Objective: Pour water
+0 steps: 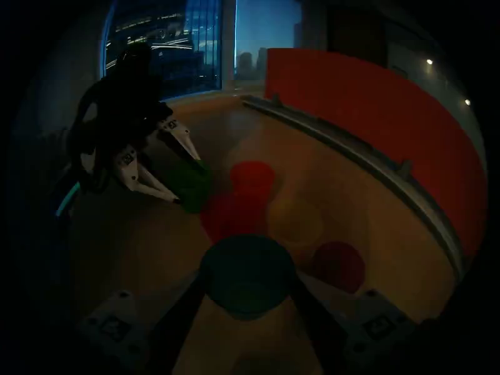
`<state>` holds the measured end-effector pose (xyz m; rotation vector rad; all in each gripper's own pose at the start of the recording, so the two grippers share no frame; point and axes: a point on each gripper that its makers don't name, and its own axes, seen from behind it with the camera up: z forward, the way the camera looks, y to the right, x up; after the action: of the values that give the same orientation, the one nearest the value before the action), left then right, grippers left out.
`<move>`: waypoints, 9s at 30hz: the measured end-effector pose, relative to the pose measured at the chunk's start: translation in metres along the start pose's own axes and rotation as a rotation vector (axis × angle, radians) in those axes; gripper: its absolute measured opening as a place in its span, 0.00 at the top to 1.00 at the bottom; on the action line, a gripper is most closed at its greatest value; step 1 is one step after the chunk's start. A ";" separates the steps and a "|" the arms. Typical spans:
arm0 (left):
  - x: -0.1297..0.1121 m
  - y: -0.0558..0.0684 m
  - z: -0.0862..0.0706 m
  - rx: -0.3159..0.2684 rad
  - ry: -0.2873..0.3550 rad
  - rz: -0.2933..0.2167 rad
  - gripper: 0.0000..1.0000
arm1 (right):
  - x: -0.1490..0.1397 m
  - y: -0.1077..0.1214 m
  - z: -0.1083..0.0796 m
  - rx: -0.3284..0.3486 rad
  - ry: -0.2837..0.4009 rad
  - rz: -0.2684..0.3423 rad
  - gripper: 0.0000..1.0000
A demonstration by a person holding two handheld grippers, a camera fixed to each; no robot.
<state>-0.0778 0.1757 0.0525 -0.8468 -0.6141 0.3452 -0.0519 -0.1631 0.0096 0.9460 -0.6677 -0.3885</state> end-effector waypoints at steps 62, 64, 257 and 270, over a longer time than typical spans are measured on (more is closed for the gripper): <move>-0.030 0.004 -0.032 0.008 0.004 -0.054 0.03 | -0.033 -0.013 0.028 -0.019 -0.020 0.032 0.02; -0.030 0.004 -0.032 0.009 0.003 -0.054 0.03 | -0.034 -0.013 0.028 -0.022 -0.020 0.035 0.02; -0.049 -0.075 -0.181 0.856 0.613 -0.349 0.03 | -0.027 0.072 -0.174 -0.954 0.745 0.365 0.01; -0.049 -0.074 -0.181 0.856 0.613 -0.349 0.03 | -0.038 0.078 -0.149 -0.937 0.721 0.352 0.01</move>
<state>0.0011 -0.0028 0.0010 0.0102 -0.0006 -0.0006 0.0220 -0.0082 0.0008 0.0249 0.0563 -0.0023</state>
